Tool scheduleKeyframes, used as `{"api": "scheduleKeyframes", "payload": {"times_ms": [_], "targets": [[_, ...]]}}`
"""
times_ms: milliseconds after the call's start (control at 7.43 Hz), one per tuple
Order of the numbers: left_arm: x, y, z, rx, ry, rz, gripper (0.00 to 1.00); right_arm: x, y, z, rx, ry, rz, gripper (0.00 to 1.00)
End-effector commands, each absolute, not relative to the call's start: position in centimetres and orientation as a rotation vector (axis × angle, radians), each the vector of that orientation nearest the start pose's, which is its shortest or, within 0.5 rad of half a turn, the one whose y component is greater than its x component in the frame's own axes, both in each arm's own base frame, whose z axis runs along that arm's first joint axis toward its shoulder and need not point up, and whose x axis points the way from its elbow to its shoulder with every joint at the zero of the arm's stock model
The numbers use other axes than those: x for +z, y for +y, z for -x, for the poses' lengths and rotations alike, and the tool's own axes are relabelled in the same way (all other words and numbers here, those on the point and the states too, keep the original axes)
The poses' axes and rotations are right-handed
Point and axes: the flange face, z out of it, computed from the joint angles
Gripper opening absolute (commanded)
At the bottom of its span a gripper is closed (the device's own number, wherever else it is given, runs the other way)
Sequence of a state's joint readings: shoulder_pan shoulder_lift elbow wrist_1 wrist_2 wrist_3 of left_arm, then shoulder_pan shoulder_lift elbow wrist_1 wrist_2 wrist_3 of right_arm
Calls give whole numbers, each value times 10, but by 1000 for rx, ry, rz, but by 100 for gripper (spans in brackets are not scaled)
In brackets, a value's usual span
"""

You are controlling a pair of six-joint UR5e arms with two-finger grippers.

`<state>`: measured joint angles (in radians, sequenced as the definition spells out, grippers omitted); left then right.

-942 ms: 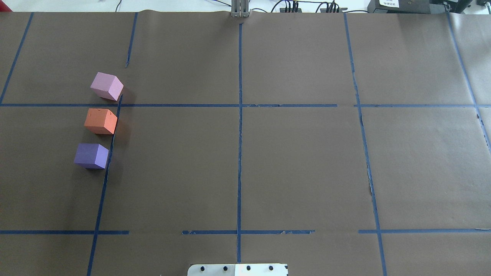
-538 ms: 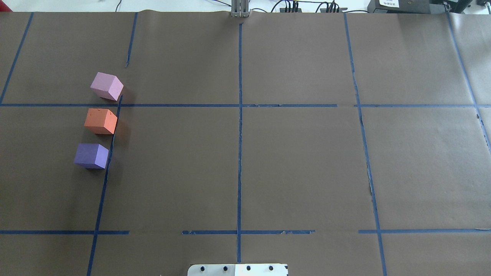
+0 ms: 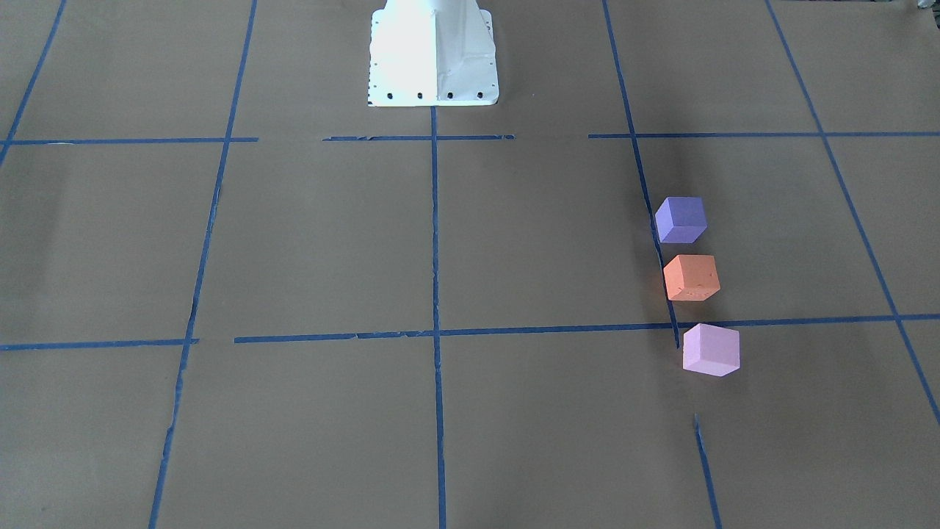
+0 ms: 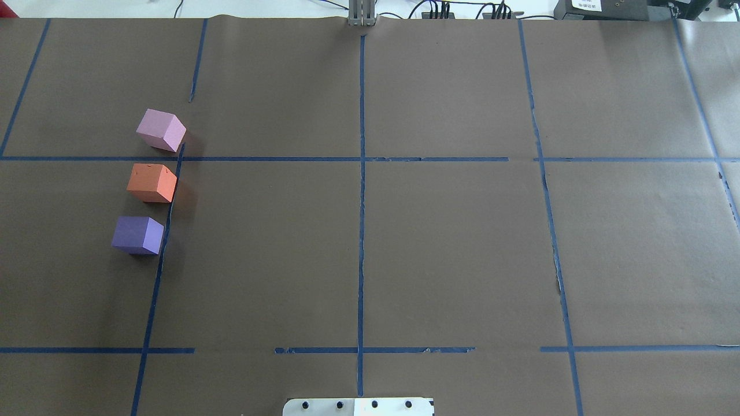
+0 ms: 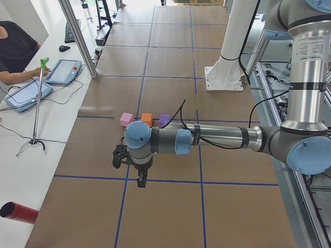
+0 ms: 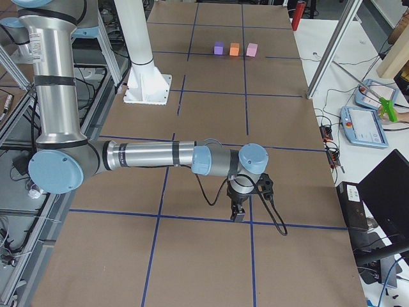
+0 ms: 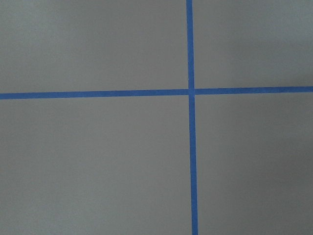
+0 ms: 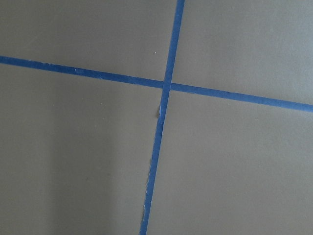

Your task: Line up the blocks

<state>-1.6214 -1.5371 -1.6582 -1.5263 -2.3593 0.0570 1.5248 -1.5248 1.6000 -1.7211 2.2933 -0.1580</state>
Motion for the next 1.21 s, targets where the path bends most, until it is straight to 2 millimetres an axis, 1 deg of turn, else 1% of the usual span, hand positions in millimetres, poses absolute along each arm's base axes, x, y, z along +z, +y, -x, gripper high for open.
{"api": "scheduleKeyframes", "payload": {"times_ms": [0, 673, 1077], "targets": [[636, -473, 87, 12, 787, -51, 100, 640, -507, -44, -168, -726, 31, 100], [624, -474, 87, 22, 786, -73, 100, 640, -507, -44, -169, -726, 31, 100], [624, -474, 87, 23, 785, -75, 100, 640, -507, -44, -168, -726, 31, 100]]}}
